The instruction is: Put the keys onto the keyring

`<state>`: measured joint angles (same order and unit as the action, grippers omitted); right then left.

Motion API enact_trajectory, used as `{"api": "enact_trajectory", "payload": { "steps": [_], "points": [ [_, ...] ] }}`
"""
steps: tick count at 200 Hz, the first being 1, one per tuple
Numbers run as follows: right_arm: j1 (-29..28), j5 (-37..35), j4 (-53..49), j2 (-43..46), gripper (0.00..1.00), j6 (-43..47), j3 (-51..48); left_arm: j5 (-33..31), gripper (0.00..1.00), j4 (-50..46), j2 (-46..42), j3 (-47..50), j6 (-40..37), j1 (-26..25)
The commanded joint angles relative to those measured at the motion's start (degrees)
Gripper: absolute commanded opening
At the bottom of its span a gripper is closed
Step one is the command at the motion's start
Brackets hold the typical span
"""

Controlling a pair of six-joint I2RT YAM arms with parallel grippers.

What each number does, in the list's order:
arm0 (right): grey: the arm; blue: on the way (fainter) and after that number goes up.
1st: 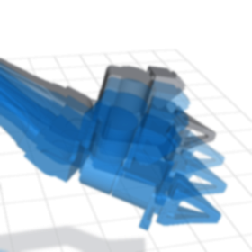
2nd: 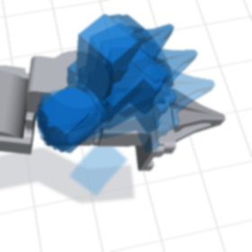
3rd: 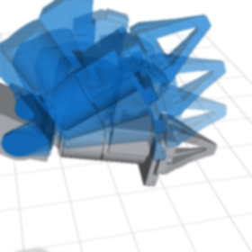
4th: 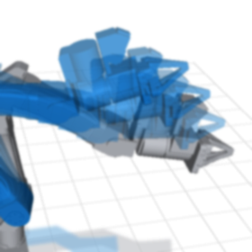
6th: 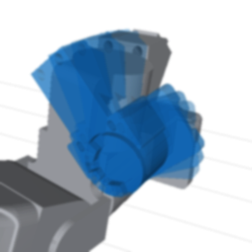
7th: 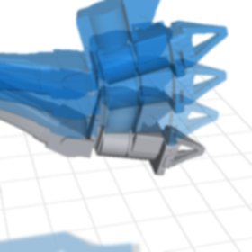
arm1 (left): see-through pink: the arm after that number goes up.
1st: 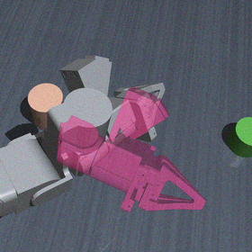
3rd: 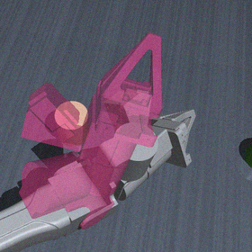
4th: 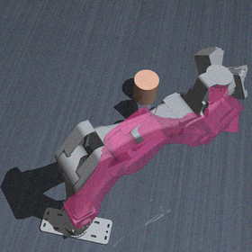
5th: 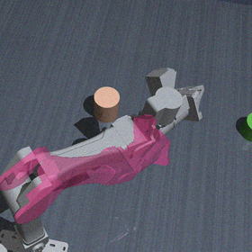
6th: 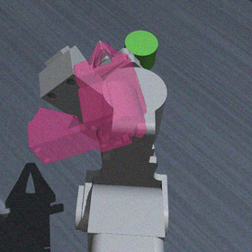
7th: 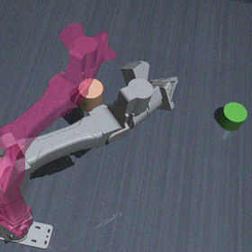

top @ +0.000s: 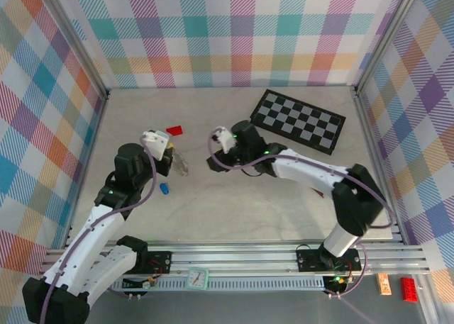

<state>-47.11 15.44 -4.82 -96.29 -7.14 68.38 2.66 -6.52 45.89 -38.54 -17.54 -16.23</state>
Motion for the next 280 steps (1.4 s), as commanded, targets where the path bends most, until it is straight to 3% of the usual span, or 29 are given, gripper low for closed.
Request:
{"api": "enact_trajectory", "payload": {
  "steps": [1, 54, 102, 190, 238, 280],
  "points": [
    [-3.7, 1.0, -4.4, -5.9, 0.37, -1.2, 5.6, -3.5, 0.0, -0.5, -2.5, -2.2, 2.3, 4.5],
    [-9.4, 0.5, -5.6, -21.9, 0.41, 0.0, 19.2, -8.0, 0.0, 2.8, -5.0, 0.6, 5.8, 14.9],
    [-13.1, -8.4, -5.5, -33.4, 0.46, 5.4, 30.8, -8.5, 0.0, 4.2, -5.8, 1.8, 6.0, 16.3],
    [-15.3, -10.8, -4.0, -44.3, 0.46, 8.7, 41.4, -9.4, 0.0, 5.1, -5.9, 3.2, 6.6, 16.4],
    [-15.6, -10.4, -3.4, -45.7, 0.37, 8.1, 41.7, -8.8, 0.0, 4.9, -5.6, 3.1, 6.6, 16.4],
    [-15.6, -10.7, -4.1, -45.4, 0.2, 7.9, 41.2, -8.1, 0.0, 4.6, -5.3, 2.9, 6.5, 16.4]
  ]
}}
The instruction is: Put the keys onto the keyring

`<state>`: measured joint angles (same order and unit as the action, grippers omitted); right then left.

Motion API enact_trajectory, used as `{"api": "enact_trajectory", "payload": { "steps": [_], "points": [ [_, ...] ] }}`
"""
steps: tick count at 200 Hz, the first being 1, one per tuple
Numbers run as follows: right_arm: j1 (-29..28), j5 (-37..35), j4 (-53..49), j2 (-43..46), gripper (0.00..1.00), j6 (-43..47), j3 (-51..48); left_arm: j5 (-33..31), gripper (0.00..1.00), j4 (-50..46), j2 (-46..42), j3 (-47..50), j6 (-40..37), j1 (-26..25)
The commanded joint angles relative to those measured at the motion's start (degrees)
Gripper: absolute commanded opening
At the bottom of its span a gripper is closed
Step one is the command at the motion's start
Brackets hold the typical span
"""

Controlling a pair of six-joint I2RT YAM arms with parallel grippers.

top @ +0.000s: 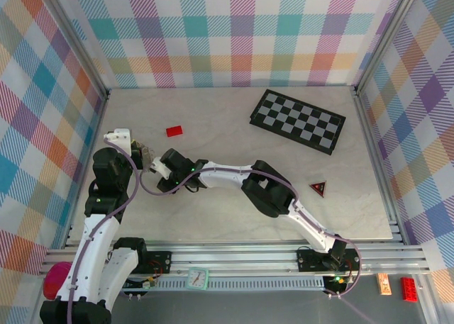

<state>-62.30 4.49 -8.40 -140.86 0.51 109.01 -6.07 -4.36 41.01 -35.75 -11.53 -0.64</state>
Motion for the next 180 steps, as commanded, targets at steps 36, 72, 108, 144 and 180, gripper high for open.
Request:
{"api": "enact_trajectory", "payload": {
  "steps": [36, 72, 108, 144, 180],
  "points": [
    [-0.5, -0.2, -0.4, 3.1, 0.06, 1.1, -4.1, 2.1, 0.0, 2.2, -0.1, -0.2, 0.3, 0.8],
    [-0.4, -2.4, 0.6, 10.9, 0.0, 1.5, -14.0, 7.1, 0.0, 1.0, 0.7, -1.0, -1.2, 0.8],
    [-0.4, -4.8, 0.9, 21.3, 0.0, 0.6, -27.8, 13.6, 0.0, 0.8, 1.0, -1.3, -2.3, 0.8],
    [-0.3, -9.4, -1.0, 32.8, 0.0, -2.0, -42.1, 24.6, 0.0, 0.7, 1.0, -1.5, -4.4, 0.7],
    [1.4, -12.9, -4.6, 42.5, 0.0, -5.2, -53.1, 36.2, 0.0, 1.0, 1.9, -1.4, -6.1, 0.2]
  ]
}}
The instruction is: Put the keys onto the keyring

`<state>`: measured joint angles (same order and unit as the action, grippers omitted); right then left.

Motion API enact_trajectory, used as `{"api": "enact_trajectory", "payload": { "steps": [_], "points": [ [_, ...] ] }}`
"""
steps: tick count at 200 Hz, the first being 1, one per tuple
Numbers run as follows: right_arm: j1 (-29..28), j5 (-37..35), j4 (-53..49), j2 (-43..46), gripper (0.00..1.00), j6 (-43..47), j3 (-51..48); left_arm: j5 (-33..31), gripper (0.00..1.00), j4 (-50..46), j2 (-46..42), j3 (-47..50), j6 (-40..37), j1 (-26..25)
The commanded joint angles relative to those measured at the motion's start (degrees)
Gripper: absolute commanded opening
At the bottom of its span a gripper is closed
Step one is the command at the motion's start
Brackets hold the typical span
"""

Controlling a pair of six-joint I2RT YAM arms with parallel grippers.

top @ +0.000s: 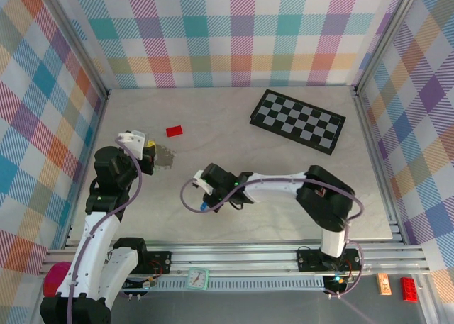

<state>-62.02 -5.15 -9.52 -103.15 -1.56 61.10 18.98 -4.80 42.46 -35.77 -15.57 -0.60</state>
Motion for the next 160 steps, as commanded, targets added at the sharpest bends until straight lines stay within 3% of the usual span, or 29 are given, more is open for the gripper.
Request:
{"api": "enact_trajectory", "payload": {
  "steps": [1, 38, 160],
  "points": [
    [1.2, -3.3, -3.6, 5.1, 0.0, -3.2, -5.4, 11.3, 0.0, 1.5, 0.5, -1.4, -2.1, 0.1],
    [4.7, -2.6, -4.5, 10.4, 0.0, -5.6, -11.3, 16.1, 0.0, -0.1, 2.8, -2.7, -2.9, -3.3],
    [11.0, -3.8, -3.6, 14.3, 0.0, -12.8, -17.1, 17.8, 0.0, -7.6, 8.9, -3.5, -10.6, -21.5]
  ]
}}
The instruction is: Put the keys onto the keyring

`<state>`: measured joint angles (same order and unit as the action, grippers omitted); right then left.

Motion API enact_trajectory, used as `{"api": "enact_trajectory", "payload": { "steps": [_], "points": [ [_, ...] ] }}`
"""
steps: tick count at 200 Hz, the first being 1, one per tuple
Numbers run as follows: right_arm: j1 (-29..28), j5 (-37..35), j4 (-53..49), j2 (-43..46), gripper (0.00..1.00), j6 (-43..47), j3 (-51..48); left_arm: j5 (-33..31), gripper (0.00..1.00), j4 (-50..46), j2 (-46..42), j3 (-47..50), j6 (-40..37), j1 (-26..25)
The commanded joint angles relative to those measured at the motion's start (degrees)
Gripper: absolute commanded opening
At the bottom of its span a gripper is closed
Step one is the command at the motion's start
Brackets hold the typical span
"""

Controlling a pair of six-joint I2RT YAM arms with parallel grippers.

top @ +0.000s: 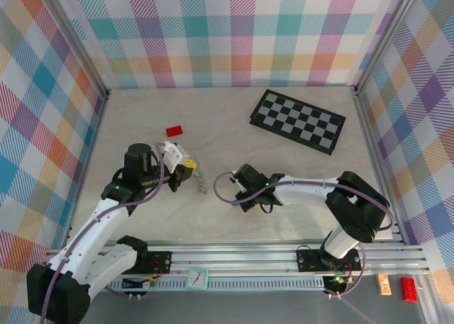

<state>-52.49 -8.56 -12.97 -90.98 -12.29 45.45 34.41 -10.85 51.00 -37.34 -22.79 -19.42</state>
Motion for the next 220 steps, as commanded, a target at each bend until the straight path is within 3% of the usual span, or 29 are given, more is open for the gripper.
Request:
{"api": "enact_trajectory", "payload": {
  "steps": [1, 34, 60, 125, 166, 220],
  "points": [
    [1.5, -0.5, -0.2, 2.1, 0.0, -2.1, -1.5, 2.3, 0.0, -1.6, 0.4, -1.9, -3.4, -2.9],
    [2.9, 0.2, 0.0, 3.2, 0.0, -2.2, -2.3, 0.1, 0.0, -1.1, 1.2, -0.9, -2.1, -6.1],
    [3.5, 1.1, 0.0, 3.2, 0.06, -2.4, -2.7, -4.3, 0.0, -1.2, 2.3, -0.8, -1.9, -9.5],
    [6.2, 3.9, -2.5, 8.5, 0.37, -4.3, -2.7, -7.8, 0.0, 0.2, 2.1, 0.1, -2.5, -11.6],
    [6.6, 4.7, -4.7, 9.4, 0.37, -4.9, -3.2, -8.0, 0.0, 0.7, 1.6, 0.5, -3.2, -11.6],
    [6.6, 6.8, -6.0, 4.1, 0.3, -1.6, -1.2, -7.6, 0.0, 0.8, 1.7, 0.6, -3.4, -11.6]
  ]
}}
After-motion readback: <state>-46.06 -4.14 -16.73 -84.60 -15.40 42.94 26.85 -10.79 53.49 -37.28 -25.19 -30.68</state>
